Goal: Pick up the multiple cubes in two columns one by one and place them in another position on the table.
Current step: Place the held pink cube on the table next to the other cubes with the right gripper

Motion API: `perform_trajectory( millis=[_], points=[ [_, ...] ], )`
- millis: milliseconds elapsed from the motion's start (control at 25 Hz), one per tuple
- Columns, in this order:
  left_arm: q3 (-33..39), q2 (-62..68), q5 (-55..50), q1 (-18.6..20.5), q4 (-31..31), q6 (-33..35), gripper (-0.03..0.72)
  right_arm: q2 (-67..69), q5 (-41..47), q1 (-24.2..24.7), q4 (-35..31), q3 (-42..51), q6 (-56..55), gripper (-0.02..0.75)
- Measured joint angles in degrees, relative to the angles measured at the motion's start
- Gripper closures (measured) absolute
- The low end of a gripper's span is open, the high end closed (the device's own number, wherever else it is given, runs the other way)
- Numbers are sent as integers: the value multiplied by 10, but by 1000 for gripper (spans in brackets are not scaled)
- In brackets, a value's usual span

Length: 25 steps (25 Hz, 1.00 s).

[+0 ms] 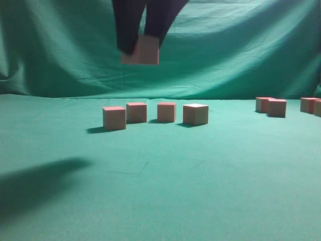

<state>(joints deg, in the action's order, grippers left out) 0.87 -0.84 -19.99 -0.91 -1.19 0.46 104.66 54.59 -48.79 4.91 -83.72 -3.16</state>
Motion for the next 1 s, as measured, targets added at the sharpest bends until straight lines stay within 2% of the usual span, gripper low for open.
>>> perform_trajectory(
  millis=[160, 560, 1000],
  points=[
    [0, 0, 0, 0, 0, 0, 688, 37, -19, 0, 7, -10, 10, 457],
    [0, 0, 0, 0, 0, 0, 688, 146, -16, 9, 23, -112, -3, 457],
    [0, 0, 0, 0, 0, 0, 688, 173, -15, 20, 7, -119, -28, 457]
  ],
)
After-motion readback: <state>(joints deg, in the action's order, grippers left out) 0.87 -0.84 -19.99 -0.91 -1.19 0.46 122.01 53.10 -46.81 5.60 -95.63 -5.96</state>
